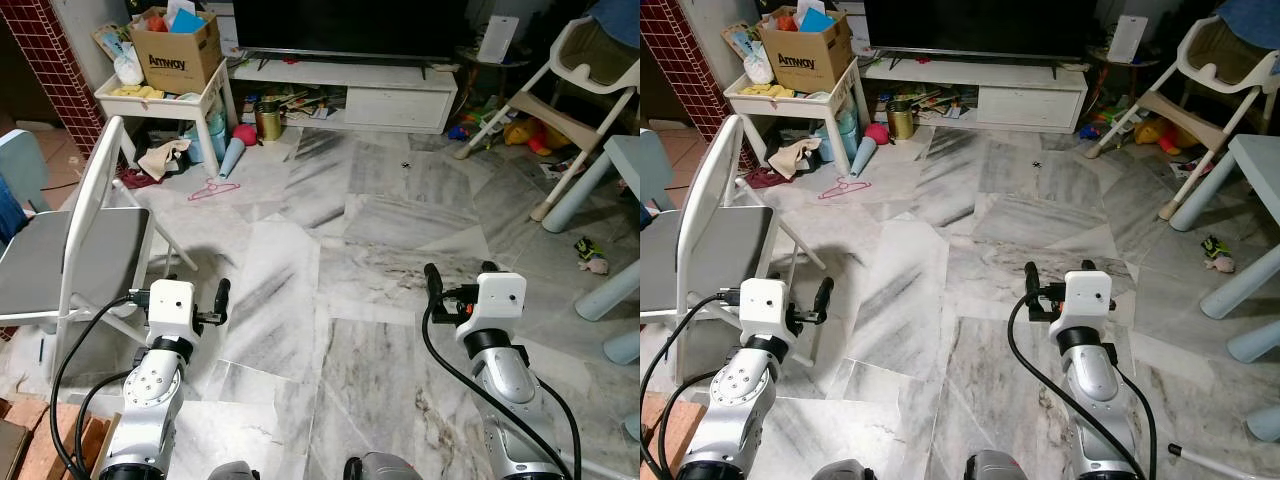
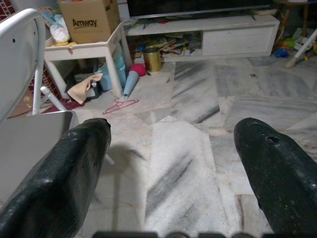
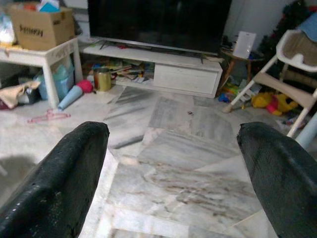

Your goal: Restocking fridge

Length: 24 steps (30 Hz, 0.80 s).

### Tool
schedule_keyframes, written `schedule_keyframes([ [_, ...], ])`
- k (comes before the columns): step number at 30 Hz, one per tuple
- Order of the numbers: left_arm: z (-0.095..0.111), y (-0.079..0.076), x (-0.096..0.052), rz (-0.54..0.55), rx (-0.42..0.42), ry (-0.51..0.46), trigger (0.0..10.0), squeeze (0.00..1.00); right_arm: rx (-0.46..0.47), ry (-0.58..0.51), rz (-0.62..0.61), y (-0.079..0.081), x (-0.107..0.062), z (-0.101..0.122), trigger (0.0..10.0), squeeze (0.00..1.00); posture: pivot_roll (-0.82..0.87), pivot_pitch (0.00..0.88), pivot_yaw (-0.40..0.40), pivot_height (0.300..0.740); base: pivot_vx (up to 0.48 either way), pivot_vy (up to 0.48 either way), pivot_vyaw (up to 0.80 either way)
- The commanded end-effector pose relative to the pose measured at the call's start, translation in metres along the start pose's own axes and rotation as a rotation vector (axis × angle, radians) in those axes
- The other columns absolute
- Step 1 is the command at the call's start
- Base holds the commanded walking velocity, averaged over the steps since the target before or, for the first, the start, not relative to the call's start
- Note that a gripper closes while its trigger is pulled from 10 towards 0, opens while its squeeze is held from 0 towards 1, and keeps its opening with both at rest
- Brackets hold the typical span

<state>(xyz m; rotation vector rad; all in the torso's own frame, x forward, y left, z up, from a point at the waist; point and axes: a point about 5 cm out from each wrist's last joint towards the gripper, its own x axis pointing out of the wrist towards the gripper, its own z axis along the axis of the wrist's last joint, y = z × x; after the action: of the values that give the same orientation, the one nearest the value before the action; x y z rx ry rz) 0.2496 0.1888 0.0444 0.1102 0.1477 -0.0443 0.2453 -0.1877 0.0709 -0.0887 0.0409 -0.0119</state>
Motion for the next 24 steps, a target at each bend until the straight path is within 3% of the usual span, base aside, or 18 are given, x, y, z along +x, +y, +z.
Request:
schedule_keyframes([
  [1,0.0045,0.0018,-0.0007,0.000,0.022,-0.021,10.0,0.00,-0.016,-0.025,0.004,0.0011,-0.0009,0.0059,10.0,0.00,0.00,0.000,-0.004,0.740,0.000,0.000,0.00],
  [24,0.0033,0.0023,-0.0019,0.000,0.024,-0.017,10.0,0.00,-0.008,-0.002,0.004,0.0041,-0.0016,0.0029,10.0,0.00,0.00,0.000,-0.003,0.740,0.000,0.000,0.00],
])
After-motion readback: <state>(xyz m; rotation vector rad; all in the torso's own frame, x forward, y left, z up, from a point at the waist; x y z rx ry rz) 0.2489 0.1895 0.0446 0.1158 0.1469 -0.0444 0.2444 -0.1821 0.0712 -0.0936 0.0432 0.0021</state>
